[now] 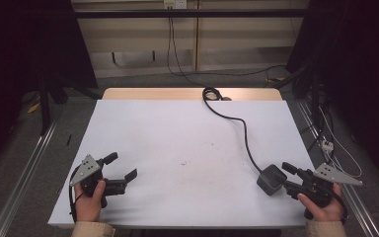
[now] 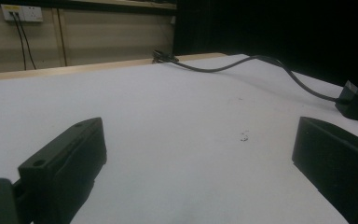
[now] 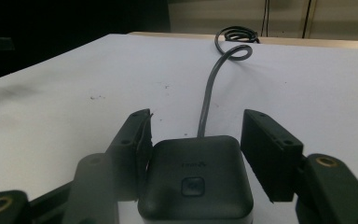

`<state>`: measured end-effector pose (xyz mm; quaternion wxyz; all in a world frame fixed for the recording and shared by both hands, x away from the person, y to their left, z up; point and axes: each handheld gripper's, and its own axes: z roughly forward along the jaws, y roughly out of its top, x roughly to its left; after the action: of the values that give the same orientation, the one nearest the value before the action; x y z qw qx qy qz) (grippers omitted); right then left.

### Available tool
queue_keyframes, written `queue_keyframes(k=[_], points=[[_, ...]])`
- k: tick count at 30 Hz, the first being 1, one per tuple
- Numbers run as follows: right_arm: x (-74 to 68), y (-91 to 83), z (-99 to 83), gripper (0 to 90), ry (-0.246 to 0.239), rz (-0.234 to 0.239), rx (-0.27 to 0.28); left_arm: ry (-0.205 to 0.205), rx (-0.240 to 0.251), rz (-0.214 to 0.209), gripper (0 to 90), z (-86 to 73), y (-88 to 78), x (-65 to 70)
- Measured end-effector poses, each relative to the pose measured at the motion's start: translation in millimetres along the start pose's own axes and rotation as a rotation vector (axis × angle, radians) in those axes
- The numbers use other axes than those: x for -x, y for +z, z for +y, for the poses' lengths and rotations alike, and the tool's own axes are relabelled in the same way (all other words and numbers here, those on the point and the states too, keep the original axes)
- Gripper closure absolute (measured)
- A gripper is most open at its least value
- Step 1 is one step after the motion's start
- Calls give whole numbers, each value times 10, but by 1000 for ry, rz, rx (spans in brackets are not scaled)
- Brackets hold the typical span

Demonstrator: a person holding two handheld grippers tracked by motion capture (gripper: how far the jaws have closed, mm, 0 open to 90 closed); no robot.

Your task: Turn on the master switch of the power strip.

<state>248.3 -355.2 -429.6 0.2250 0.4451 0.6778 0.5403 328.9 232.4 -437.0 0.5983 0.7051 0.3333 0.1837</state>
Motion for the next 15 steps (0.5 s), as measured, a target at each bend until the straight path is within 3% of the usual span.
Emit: queue_keyframes(k=[10, 15], points=[[6, 7, -4, 307, 6, -23, 20, -1, 3, 2, 26, 4, -5, -1], [-4, 9, -2, 285, 0, -28, 26, 1, 2, 0, 26, 4, -2, 2]])
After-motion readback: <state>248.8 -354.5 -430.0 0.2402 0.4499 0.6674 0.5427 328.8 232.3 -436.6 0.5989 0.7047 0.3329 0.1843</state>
